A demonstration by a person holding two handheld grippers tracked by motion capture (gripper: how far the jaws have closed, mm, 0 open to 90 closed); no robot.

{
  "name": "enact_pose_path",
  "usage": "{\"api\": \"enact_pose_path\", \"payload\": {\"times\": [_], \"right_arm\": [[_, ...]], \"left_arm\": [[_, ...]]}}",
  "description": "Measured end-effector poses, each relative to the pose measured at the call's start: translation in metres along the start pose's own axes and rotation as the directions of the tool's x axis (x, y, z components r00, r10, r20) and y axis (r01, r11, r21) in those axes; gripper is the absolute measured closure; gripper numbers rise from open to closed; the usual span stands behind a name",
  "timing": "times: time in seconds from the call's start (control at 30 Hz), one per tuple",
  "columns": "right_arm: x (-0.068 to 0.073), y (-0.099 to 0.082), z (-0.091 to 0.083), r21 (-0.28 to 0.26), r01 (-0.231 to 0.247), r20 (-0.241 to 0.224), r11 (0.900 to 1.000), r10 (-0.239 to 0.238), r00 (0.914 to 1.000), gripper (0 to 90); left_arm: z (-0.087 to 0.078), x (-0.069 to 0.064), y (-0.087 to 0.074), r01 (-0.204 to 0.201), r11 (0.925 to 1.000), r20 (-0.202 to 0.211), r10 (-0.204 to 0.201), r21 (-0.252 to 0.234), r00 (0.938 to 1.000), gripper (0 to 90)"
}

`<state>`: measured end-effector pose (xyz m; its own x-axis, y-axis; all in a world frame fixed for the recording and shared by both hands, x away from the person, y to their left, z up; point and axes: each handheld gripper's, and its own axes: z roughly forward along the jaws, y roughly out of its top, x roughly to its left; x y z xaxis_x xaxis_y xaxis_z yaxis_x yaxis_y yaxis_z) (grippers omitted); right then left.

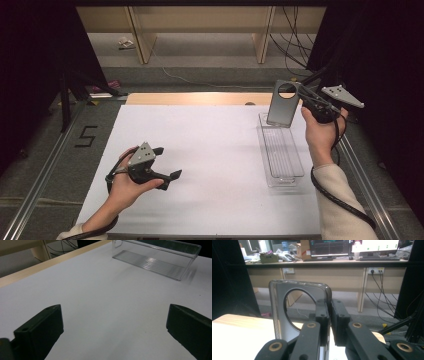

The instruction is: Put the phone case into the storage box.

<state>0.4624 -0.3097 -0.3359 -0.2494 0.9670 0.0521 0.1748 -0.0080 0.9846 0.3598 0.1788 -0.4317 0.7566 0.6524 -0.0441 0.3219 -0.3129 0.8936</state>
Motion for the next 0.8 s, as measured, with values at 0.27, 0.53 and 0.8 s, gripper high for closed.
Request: {"api": "enact_pose_path", "payload": {"times": [0.27, 0.53, 0.8], "right_arm": [[0.0, -0.0003, 0.0016, 0.001, 0.002, 0.0, 1.0, -0.002, 1.0, 85.3], [-0.0004, -0.0011, 0.0034, 0.002, 0.0, 0.002, 1.0, 0.0, 1.0, 85.2], [0.0003, -0.0027, 0.0066, 0.006, 0.003, 0.002, 1.0, -0.003, 1.0, 85.2]], "left_arm": [[0.0001, 0.0001, -0.0002, 0.001, 1.0, 0.0, -0.001, 0.001, 1.0, 0.4], [0.0003, 0.0002, -0.0003, 0.002, 1.0, 0.001, -0.002, 0.002, 1.0, 0.4], [0.0004, 0.0003, -0.0003, 0.003, 1.0, 0.001, -0.003, 0.002, 1.0, 0.4]]}}
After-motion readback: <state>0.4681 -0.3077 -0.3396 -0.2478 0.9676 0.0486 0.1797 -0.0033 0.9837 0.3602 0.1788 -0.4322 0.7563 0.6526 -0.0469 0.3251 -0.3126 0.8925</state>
